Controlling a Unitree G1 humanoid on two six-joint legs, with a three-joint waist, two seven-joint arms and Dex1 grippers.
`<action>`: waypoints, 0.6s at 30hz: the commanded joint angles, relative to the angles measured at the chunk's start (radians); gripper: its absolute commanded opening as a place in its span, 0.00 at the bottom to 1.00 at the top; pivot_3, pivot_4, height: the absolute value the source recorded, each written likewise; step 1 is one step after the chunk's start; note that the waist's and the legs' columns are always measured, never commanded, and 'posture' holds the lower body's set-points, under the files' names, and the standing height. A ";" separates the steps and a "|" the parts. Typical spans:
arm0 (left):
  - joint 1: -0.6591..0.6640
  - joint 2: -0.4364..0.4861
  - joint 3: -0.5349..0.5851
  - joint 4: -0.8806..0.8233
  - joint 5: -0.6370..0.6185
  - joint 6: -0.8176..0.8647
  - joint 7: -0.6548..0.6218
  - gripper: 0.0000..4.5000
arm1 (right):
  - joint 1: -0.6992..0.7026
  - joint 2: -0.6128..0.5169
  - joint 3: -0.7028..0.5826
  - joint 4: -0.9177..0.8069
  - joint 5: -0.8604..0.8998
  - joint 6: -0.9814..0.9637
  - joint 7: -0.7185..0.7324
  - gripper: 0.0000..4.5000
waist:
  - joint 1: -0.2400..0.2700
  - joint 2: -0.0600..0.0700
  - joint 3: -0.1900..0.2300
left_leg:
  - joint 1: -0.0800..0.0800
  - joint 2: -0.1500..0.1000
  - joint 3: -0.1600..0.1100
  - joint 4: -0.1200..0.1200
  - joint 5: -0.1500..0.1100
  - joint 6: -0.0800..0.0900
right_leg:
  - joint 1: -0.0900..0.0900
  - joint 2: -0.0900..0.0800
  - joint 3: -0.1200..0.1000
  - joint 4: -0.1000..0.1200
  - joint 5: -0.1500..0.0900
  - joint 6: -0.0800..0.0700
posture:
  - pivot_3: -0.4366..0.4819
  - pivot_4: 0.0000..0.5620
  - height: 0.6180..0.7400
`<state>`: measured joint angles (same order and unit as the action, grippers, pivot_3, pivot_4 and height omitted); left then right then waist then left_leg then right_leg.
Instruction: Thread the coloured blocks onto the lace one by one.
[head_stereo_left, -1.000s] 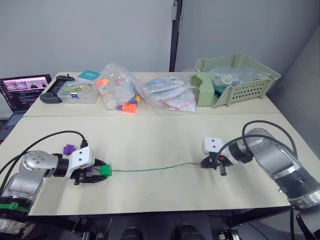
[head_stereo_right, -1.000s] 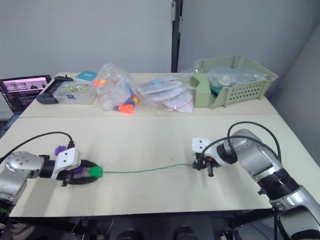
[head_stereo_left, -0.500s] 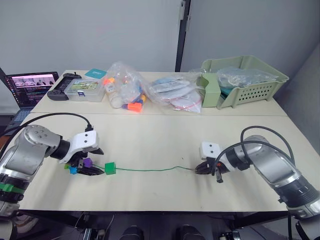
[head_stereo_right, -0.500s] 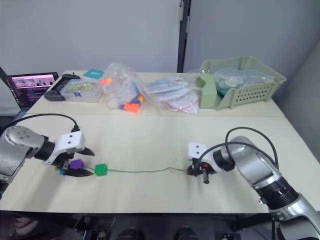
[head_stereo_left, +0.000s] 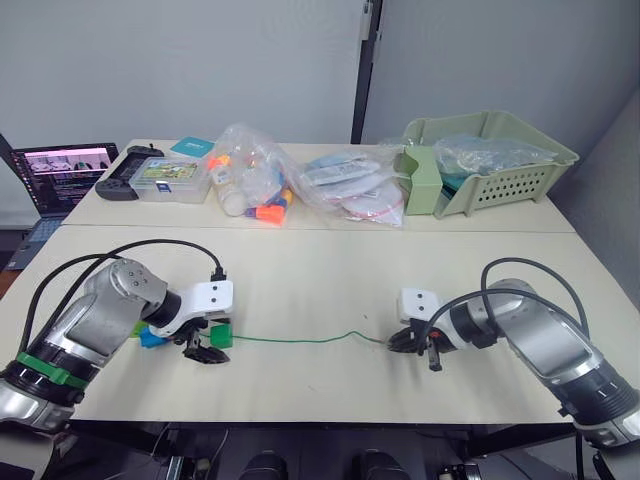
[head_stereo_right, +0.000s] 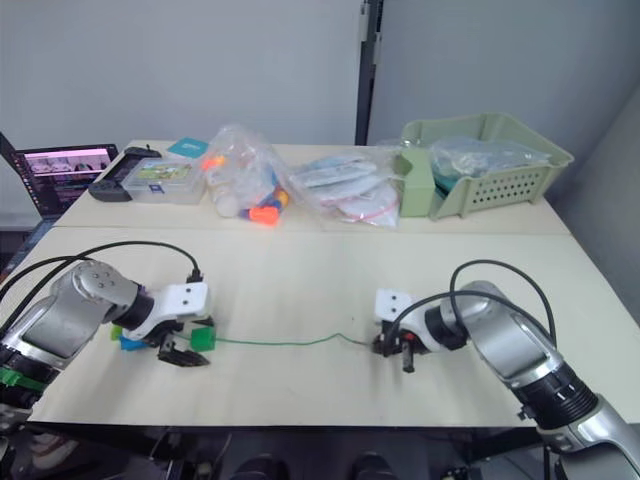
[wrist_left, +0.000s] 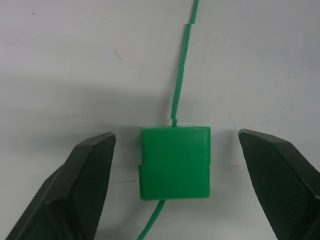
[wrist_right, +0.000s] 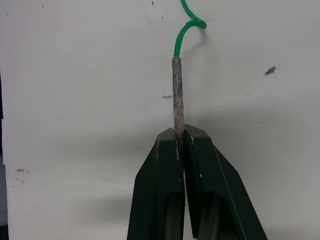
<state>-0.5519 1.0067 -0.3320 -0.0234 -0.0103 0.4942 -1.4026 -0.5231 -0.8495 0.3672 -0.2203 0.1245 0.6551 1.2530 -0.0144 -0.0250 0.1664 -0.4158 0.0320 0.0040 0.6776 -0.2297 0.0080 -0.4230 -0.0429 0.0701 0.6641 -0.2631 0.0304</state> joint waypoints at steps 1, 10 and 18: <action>-0.014 -0.001 0.005 -0.024 -0.002 -0.004 -0.011 0.66 | -0.007 -0.007 -0.029 -0.028 0.014 0.006 -0.008 0.00 | 0.000 0.000 0.000 | 0.000 0.000 0.000 0.000 0.000 0.000 | 0.000 0.000 0.000 0.000 0.000 0.000 | 0.48 0.27 0.98; -0.043 0.020 0.022 -0.020 0.003 -0.061 -0.055 0.27 | -0.008 -0.044 -0.037 0.016 -0.006 -0.036 -0.017 0.00 | 0.002 0.000 0.000 | 0.000 0.000 0.000 0.000 0.000 0.000 | 0.000 0.000 0.000 0.000 0.000 0.000 | 0.48 0.27 0.98; -0.059 0.050 0.021 0.013 0.033 -0.122 -0.067 0.27 | -0.019 -0.131 -0.076 0.215 -0.103 -0.191 -0.070 0.00 | 0.001 0.000 0.000 | 0.000 0.000 0.000 0.000 0.000 0.000 | 0.000 0.000 0.000 0.000 0.000 0.000 | 0.48 0.27 0.98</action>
<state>-0.5873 1.0349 -0.3334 -0.0152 0.0076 0.3944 -1.4658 -0.5271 -0.9620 0.3241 -0.0390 0.0513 0.5172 1.2030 -0.0138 -0.0251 0.1665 -0.4159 0.0320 0.0044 0.6779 -0.2297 0.0080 -0.4231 -0.0430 0.0702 0.6639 -0.2632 0.0304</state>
